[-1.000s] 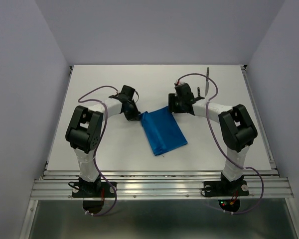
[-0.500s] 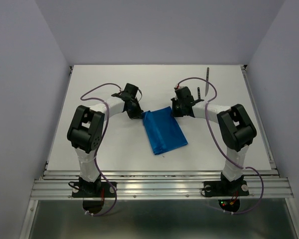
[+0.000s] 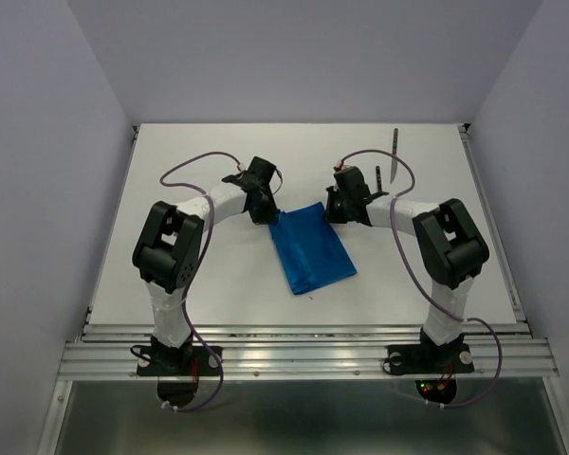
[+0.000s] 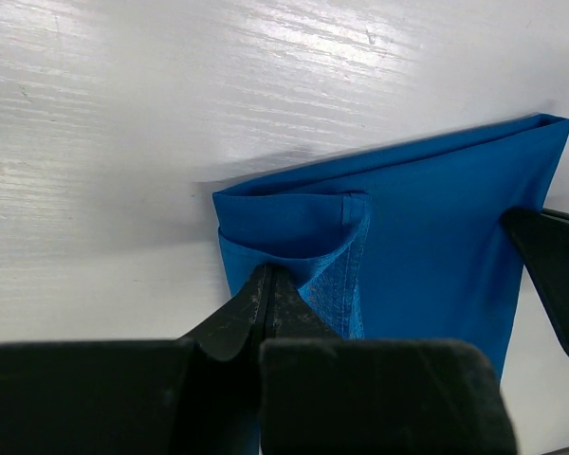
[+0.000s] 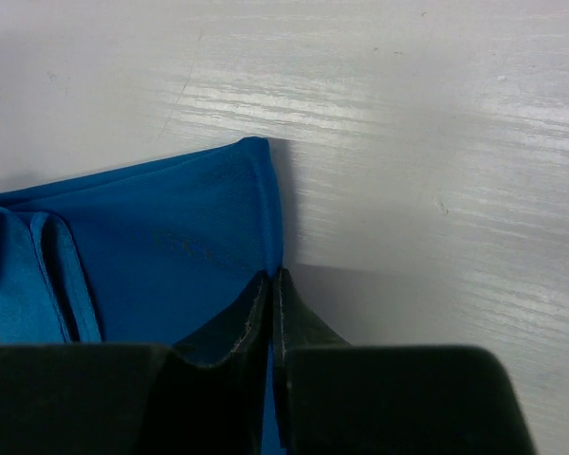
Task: Fold the napkin into a case and place the utensils inside
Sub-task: Fold the lower triangle-folded napkin at the center of the board.
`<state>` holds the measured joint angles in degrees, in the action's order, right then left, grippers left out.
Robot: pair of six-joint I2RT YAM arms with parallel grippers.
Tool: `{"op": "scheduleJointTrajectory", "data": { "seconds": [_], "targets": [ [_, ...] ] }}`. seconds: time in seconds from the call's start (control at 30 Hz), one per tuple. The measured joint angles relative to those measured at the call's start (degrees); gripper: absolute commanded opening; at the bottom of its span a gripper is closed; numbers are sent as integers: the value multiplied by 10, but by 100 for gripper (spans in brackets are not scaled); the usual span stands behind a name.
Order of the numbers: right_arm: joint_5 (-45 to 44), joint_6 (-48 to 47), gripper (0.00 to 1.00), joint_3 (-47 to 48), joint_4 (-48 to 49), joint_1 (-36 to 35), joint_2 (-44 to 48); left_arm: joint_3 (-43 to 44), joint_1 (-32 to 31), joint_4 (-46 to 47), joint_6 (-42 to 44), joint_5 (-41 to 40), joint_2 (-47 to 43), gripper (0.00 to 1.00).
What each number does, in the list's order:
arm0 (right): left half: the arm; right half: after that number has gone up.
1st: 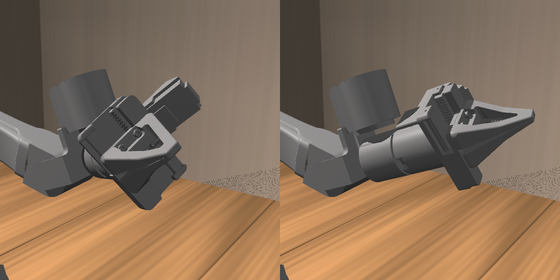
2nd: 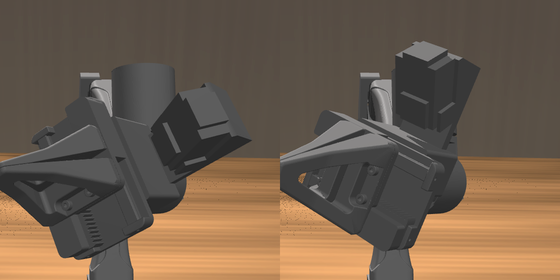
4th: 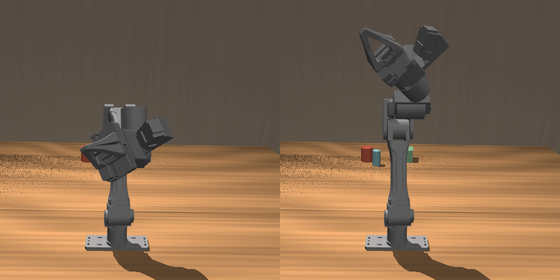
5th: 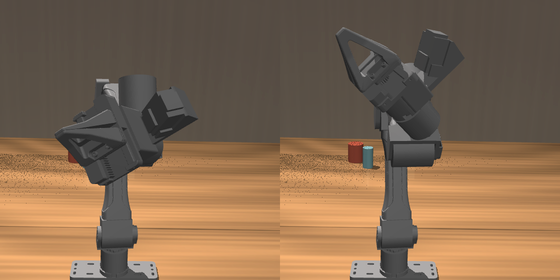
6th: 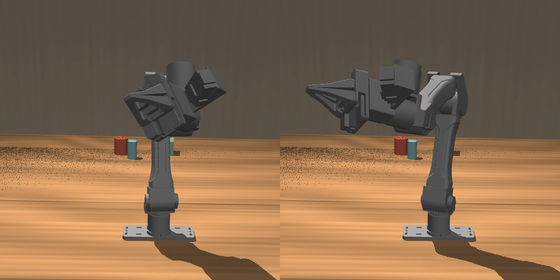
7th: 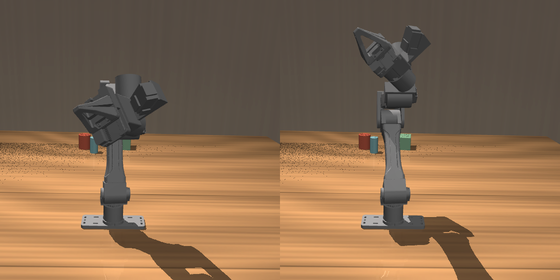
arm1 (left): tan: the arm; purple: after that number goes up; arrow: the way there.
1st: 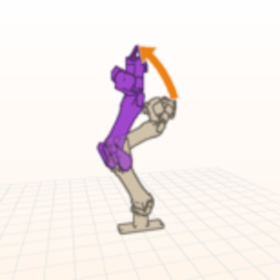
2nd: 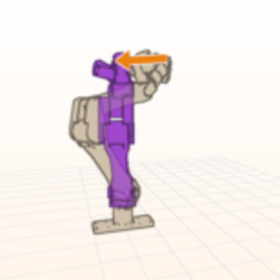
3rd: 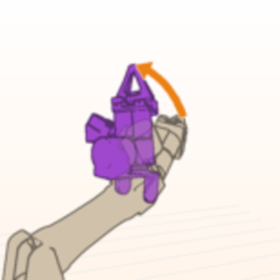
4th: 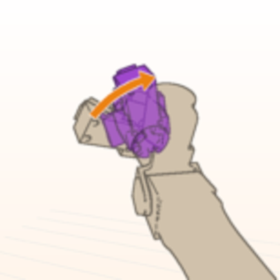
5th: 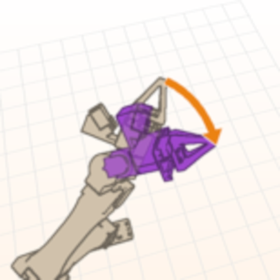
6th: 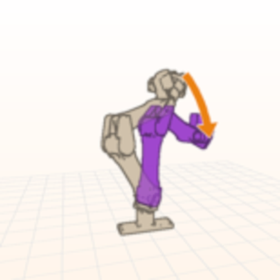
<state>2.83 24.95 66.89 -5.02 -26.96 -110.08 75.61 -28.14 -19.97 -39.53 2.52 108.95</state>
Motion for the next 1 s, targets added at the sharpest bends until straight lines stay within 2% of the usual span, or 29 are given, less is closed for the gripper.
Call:
{"op": "scheduleJointTrajectory", "data": {
  "seconds": [0.17, 0.3, 1.0],
  "targets": [
    [1, 4, 7, -3, 3, 0, 2, 10, -3, 0, 3, -1, 19, 0],
    [2, 4, 7, -3, 3, 0, 2, 10, -5, -1, 5, -1, 32, 4],
    [6, 6, 7, -12, 7, 0, 7, 25, -40, 0, 12, -40, 32, 9]
  ]
}}
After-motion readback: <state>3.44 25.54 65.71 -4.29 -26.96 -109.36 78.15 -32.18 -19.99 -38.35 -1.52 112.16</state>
